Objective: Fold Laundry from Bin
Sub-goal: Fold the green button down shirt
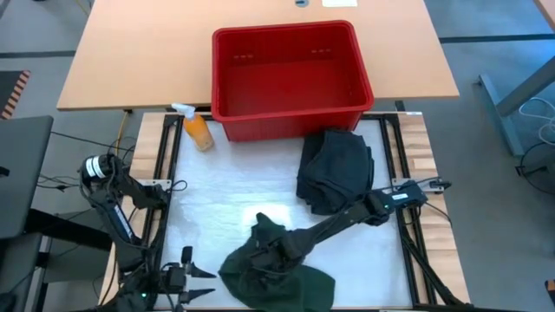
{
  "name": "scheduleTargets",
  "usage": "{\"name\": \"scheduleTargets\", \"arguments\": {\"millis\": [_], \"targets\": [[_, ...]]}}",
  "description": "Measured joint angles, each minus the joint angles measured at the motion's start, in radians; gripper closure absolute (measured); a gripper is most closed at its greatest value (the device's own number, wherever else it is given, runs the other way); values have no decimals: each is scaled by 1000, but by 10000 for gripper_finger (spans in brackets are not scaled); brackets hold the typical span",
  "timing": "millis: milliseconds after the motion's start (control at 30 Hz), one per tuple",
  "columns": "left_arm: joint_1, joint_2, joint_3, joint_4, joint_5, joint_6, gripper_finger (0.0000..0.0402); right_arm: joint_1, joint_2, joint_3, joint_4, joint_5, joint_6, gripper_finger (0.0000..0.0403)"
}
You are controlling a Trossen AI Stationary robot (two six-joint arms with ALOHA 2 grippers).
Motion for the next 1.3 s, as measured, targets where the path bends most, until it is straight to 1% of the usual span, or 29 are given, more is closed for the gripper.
{"name": "scheduleTargets", "arguments": {"millis": [67,133,333,500,633,700,767,867,967,1033,1067,1100,1133,1200,1267,1300], "targets": [[18,15,22,3,60,-3,258,-11,10,-1,46,-2,-28,350],[34,38,43,1,100,-4,258,-20,3,0,58,-6,-62,339],[80,85,102,-21,153,25,258,-24,-79,0,-16,-9,-123,297],[110,80,133,-41,145,105,258,9,-165,2,-155,-10,-189,254],[155,79,153,-42,144,156,258,38,-195,2,-239,-9,-272,228],[190,79,156,-45,184,159,258,49,-209,2,-321,-2,-305,219],[226,79,156,-45,235,158,258,61,-221,2,-423,38,-301,215],[283,79,156,-49,325,160,258,90,-227,1,-551,169,-236,214],[335,79,165,-58,400,219,258,151,-220,-10,-634,364,-158,217],[358,79,193,-79,440,302,258,197,-224,-72,-656,513,-106,218],[367,79,212,-105,450,340,258,224,-236,-118,-678,588,-54,218],[377,79,229,-142,456,371,258,248,-251,-169,-699,638,14,218],[385,79,250,-188,457,392,258,264,-269,-223,-720,656,93,219],[400,79,289,-291,464,407,258,291,-335,-357,-716,629,247,219],[423,83,322,-364,482,399,258,315,-412,-514,-643,603,378,219],[434,85,332,-389,497,395,258,329,-450,-597,-576,594,425,219]]}}
